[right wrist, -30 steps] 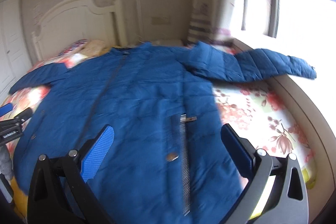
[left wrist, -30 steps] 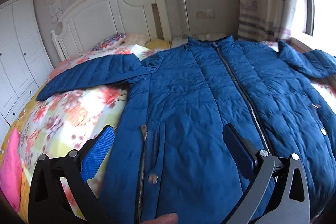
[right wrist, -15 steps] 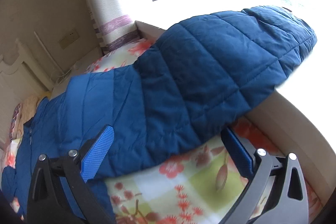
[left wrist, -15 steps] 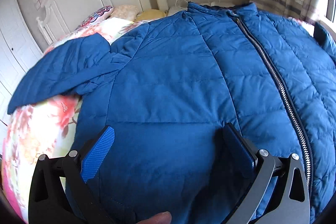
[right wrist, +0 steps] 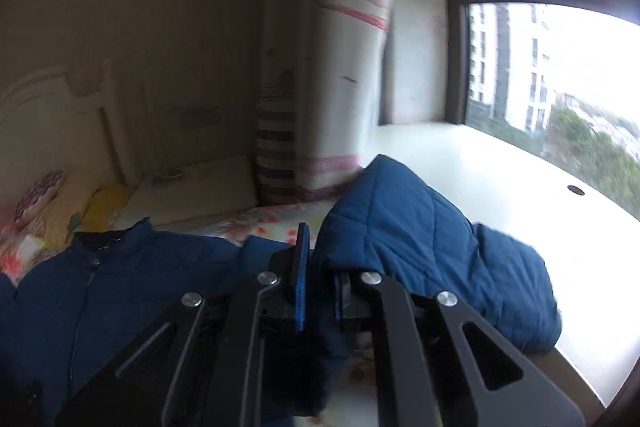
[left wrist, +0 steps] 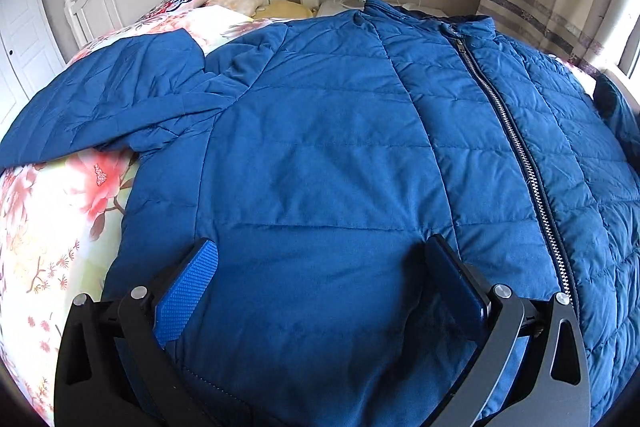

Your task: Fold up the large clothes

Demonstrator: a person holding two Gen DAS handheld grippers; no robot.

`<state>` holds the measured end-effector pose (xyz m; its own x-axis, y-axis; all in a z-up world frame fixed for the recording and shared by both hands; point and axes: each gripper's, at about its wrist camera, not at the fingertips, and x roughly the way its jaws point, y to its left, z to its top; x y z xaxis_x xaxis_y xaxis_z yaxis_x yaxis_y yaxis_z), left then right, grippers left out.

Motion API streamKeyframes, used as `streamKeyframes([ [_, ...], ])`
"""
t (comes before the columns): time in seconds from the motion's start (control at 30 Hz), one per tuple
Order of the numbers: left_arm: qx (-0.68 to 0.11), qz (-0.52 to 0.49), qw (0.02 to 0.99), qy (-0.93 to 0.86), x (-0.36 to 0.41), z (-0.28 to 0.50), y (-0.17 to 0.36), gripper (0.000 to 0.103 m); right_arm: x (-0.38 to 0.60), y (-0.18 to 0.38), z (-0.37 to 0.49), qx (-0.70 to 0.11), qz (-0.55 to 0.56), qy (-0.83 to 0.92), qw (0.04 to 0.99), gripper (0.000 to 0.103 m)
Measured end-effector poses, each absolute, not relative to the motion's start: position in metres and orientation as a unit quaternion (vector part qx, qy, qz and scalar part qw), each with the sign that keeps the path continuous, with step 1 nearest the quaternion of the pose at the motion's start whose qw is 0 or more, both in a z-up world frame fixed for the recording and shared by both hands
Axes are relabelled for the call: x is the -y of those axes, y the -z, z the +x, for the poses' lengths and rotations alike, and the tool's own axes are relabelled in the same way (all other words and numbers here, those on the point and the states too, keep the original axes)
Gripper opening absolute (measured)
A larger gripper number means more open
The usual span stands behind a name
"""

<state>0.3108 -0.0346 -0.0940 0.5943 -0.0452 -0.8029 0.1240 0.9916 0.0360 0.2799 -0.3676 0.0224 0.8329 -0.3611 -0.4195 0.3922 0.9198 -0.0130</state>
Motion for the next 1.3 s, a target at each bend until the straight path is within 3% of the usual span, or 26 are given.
streamKeyframes([
  [0.13,-0.447,0.041,0.892,0.049,0.034,0.311,0.094,0.099,0.263,-0.006,0.321,-0.262,-0.051,0.049,0.963,0.01],
  [0.17,-0.447,0.04,0.892,0.05,0.034,0.311,0.094,0.099,0.236,0.011,0.333,-0.299,-0.069,0.002,0.952,0.014],
  [0.2,-0.446,0.039,0.893,0.05,0.033,0.311,0.094,0.099,0.217,0.029,0.343,-0.339,-0.079,-0.031,0.937,0.02],
  [0.23,-0.446,0.038,0.893,0.051,0.033,0.31,0.094,0.099,0.198,0.051,0.346,-0.383,-0.082,-0.054,0.919,0.039],
  [0.27,-0.446,0.037,0.893,0.052,0.033,0.31,0.094,0.099,0.19,0.071,0.347,-0.419,-0.08,-0.067,0.902,0.064],
  [0.3,-0.445,0.036,0.893,0.052,0.032,0.31,0.093,0.099,0.184,0.095,0.351,-0.465,-0.074,-0.086,0.878,0.07],
  [0.4,-0.445,0.034,0.893,0.053,0.032,0.309,0.094,0.099,0.19,0.107,0.337,-0.468,-0.058,-0.095,0.876,0.076],
  [0.5,-0.445,0.034,0.893,0.054,0.031,0.309,0.093,0.099,0.219,0.089,0.317,-0.47,0.01,-0.104,0.876,0.077],
  [0.63,-0.446,0.039,0.892,0.053,0.031,0.309,0.093,0.099,0.258,0.055,0.268,-0.401,0.053,-0.067,0.912,0.077],
  [0.8,-0.437,0.101,0.892,0.061,0.055,0.301,0.072,0.097,0.328,0.068,0.241,-0.382,0.129,0.045,0.914,0.072],
  [0.9,-0.37,0.143,0.909,0.127,0.102,0.286,0.032,0.098,0.342,0.102,0.236,-0.414,0.13,0.091,0.896,0.071],
  [1.0,-0.317,0.228,0.902,0.185,0.166,0.271,0.016,0.099,0.349,0.103,0.225,-0.394,0.13,0.151,0.897,0.069],
  [1.2,-0.213,0.393,0.852,0.272,0.279,0.246,0.036,0.099,0.387,0.097,0.18,-0.292,0.22,0.223,0.904,0.069],
  [1.3,-0.222,0.417,0.836,0.278,0.313,0.257,0.052,0.099,0.401,0.098,0.168,-0.261,0.26,0.23,0.901,0.07],
])
